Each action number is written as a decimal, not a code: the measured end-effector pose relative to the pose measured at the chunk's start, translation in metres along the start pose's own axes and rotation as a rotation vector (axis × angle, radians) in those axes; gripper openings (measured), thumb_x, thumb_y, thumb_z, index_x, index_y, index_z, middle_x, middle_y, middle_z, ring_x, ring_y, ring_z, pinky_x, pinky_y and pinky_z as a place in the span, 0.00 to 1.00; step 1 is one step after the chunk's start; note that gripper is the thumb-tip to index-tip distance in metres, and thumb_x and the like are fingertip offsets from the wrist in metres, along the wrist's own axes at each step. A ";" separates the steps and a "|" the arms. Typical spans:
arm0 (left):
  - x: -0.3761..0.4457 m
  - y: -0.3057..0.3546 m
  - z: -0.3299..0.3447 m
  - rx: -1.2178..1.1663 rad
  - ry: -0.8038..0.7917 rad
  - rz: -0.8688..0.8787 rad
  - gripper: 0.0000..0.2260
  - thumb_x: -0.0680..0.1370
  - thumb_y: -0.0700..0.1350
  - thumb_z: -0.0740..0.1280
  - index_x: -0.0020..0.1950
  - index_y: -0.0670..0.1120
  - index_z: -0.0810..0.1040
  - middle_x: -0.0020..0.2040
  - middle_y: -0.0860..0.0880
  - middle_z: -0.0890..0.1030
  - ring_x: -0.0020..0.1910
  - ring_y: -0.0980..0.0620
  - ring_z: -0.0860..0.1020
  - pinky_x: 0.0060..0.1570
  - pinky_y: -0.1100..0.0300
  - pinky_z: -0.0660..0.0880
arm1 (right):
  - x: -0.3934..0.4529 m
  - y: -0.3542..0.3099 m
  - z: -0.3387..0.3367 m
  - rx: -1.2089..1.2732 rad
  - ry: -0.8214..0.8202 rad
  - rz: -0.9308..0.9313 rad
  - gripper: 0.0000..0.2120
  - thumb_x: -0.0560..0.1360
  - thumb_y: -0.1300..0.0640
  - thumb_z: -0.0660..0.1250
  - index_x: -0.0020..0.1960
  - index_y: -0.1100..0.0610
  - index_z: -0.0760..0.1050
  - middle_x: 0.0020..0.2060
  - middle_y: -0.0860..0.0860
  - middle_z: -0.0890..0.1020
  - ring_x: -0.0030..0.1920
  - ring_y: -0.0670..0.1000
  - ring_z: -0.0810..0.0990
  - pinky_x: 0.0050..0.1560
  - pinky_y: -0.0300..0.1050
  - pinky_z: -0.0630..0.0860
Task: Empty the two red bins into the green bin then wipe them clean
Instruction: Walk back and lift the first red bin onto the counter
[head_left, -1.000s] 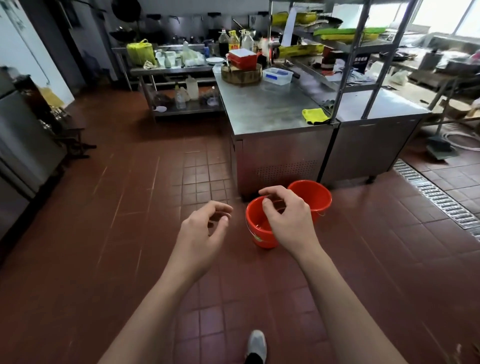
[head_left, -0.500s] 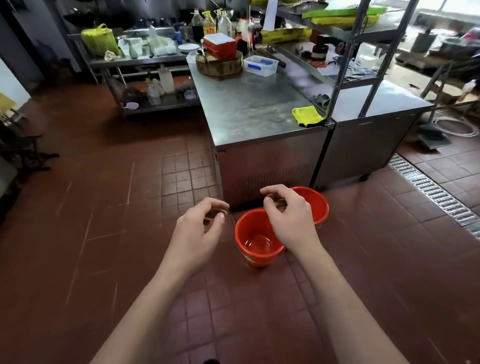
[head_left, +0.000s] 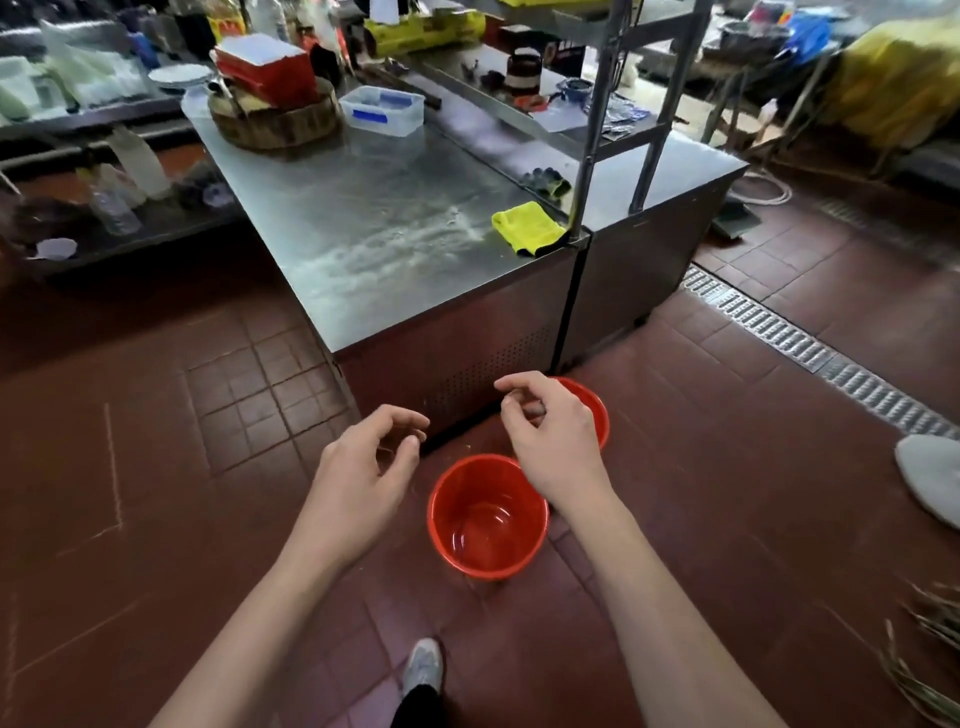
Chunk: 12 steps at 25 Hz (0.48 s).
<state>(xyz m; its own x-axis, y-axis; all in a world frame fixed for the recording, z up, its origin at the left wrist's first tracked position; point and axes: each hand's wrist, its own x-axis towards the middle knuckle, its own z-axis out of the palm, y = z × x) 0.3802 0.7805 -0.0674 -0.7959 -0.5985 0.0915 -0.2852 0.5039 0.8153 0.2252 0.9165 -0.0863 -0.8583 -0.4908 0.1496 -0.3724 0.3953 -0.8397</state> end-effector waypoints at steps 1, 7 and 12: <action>0.018 -0.007 -0.003 0.001 -0.028 0.013 0.09 0.81 0.43 0.67 0.55 0.57 0.80 0.48 0.60 0.84 0.49 0.63 0.81 0.48 0.65 0.75 | 0.012 0.000 0.009 -0.001 0.024 0.022 0.09 0.80 0.54 0.65 0.57 0.44 0.81 0.50 0.41 0.81 0.50 0.40 0.79 0.52 0.38 0.79; 0.101 -0.052 0.005 0.002 -0.192 0.040 0.09 0.81 0.44 0.66 0.54 0.59 0.79 0.48 0.61 0.83 0.49 0.60 0.81 0.50 0.61 0.77 | 0.058 0.022 0.047 -0.015 0.106 0.168 0.09 0.80 0.55 0.65 0.57 0.45 0.81 0.50 0.41 0.81 0.50 0.39 0.79 0.52 0.37 0.79; 0.133 -0.082 0.032 -0.008 -0.237 0.023 0.08 0.81 0.42 0.67 0.53 0.56 0.80 0.47 0.61 0.84 0.49 0.61 0.81 0.47 0.69 0.73 | 0.070 0.064 0.065 -0.034 0.128 0.247 0.09 0.80 0.56 0.65 0.55 0.44 0.81 0.49 0.41 0.82 0.49 0.39 0.80 0.52 0.35 0.78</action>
<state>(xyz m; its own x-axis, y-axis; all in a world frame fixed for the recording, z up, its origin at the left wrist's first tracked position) 0.2802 0.6795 -0.1408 -0.9053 -0.4239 -0.0261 -0.2624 0.5098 0.8193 0.1644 0.8571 -0.1637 -0.9614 -0.2751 0.0093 -0.1562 0.5173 -0.8414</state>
